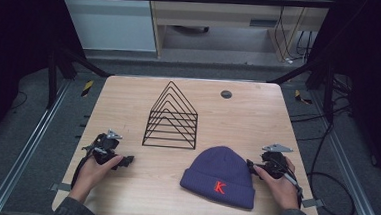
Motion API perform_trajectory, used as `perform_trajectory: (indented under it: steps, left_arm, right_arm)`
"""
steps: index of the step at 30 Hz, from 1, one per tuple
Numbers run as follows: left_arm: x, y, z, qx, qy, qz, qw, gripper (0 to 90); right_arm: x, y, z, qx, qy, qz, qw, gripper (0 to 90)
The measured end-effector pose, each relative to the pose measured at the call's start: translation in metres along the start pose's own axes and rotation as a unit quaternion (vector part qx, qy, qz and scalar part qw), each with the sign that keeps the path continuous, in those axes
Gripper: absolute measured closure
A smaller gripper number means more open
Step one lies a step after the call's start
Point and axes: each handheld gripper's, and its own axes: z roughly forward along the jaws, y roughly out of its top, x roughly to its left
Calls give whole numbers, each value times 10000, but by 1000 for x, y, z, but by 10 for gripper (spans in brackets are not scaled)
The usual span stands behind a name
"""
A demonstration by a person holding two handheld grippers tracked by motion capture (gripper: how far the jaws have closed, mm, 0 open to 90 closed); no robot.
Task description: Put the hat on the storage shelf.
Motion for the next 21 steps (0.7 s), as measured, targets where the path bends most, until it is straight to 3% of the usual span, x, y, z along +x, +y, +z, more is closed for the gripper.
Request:
perform_trajectory:
  steps: [12, 20, 21]
  left_arm:
    - [-2, 0, 1, 51, -17, 47, 10000, 0]
    - [-2, 0, 1, 53, -18, 35, 10000, 0]
    - [-2, 0, 1, 50, -9, 32, 10000, 0]
  right_arm:
    - [1, 1, 0, 58, -23, 7, 10000, 176]
    - [4, 5, -11, 25, 35, -102, 9999, 248]
    - [5, 7, -13, 4, 123, -96, 9999, 260]
